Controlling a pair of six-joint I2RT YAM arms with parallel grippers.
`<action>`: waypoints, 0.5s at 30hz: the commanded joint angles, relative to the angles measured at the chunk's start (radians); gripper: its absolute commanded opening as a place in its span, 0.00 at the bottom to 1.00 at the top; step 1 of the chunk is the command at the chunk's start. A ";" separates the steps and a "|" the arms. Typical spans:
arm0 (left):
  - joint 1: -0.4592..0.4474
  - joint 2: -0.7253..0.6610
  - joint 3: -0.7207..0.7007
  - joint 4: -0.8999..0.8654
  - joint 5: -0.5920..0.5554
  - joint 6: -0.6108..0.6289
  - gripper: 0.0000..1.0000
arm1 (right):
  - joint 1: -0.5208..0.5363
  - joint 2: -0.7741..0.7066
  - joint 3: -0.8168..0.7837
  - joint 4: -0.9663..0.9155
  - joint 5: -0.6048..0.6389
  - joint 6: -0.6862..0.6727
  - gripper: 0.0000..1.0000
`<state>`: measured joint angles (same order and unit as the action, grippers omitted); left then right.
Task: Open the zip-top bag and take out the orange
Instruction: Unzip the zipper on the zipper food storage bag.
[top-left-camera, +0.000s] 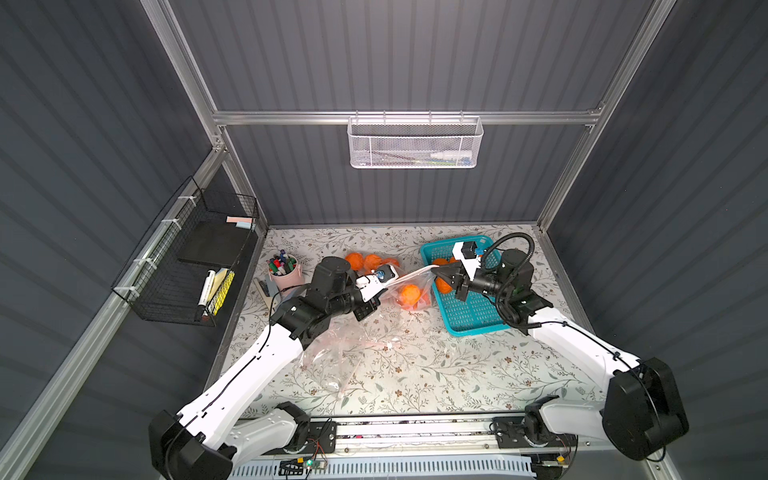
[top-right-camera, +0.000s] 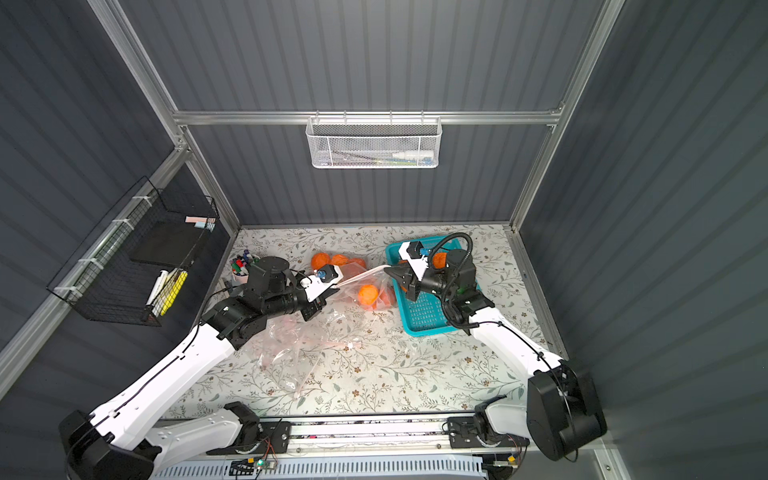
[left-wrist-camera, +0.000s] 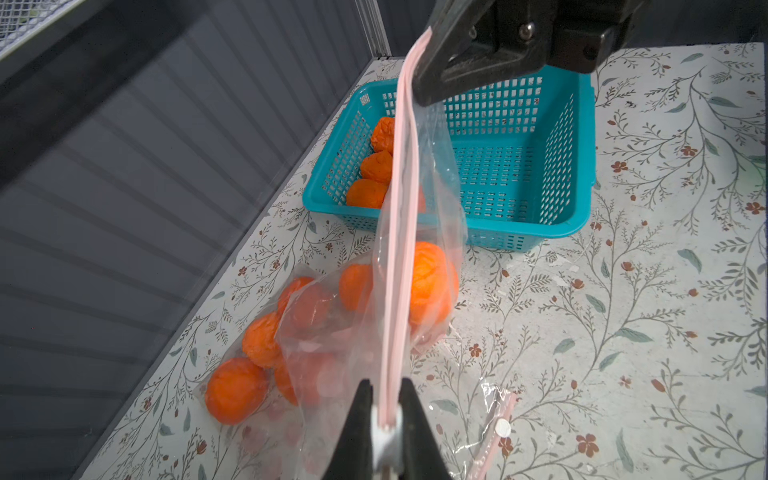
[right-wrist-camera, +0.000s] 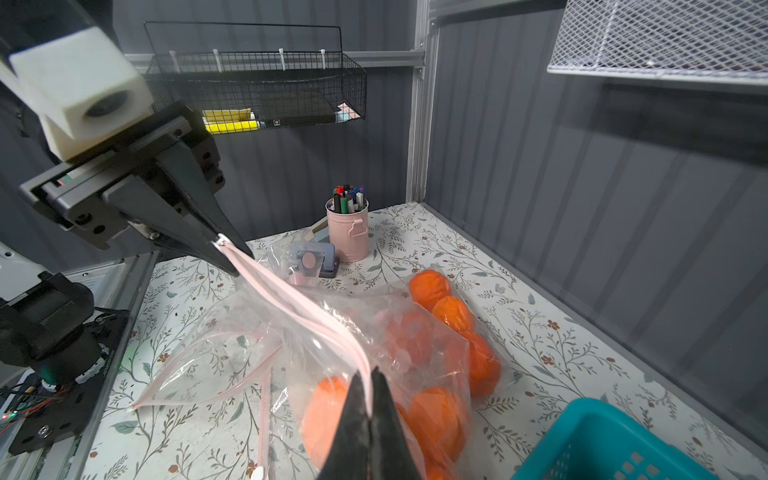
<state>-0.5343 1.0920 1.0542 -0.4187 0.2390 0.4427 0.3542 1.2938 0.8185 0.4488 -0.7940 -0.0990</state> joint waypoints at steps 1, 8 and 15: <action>0.017 -0.048 0.017 -0.175 -0.091 -0.042 0.02 | -0.062 -0.020 -0.012 0.051 0.096 0.018 0.00; 0.017 -0.064 0.045 -0.242 -0.154 -0.044 0.03 | -0.070 -0.022 -0.012 0.039 0.101 0.010 0.00; 0.017 -0.088 0.078 -0.297 -0.175 -0.045 0.03 | -0.080 -0.024 -0.012 0.036 0.099 0.009 0.00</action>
<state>-0.5343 1.0462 1.0962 -0.5716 0.1452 0.4168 0.3264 1.2873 0.8112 0.4561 -0.7959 -0.0864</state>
